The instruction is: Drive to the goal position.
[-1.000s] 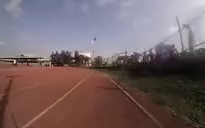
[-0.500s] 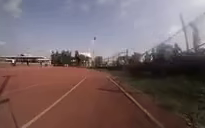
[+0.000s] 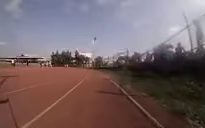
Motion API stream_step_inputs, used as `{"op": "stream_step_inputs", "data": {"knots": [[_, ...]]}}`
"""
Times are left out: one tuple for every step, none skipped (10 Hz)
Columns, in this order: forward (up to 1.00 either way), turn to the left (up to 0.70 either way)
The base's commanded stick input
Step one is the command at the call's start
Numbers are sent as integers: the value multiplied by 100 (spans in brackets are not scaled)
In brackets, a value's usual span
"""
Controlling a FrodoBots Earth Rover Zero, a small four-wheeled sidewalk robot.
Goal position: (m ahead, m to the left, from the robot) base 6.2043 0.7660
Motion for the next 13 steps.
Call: {"op": "stream_step_inputs", "data": {"knots": [[50, 0], [50, 0], [50, 0], [50, 0], [50, 0], [50, 0], [50, 0], [50, 0], [50, 0], [50, 0], [50, 0], [50, 0], [50, 0]]}}
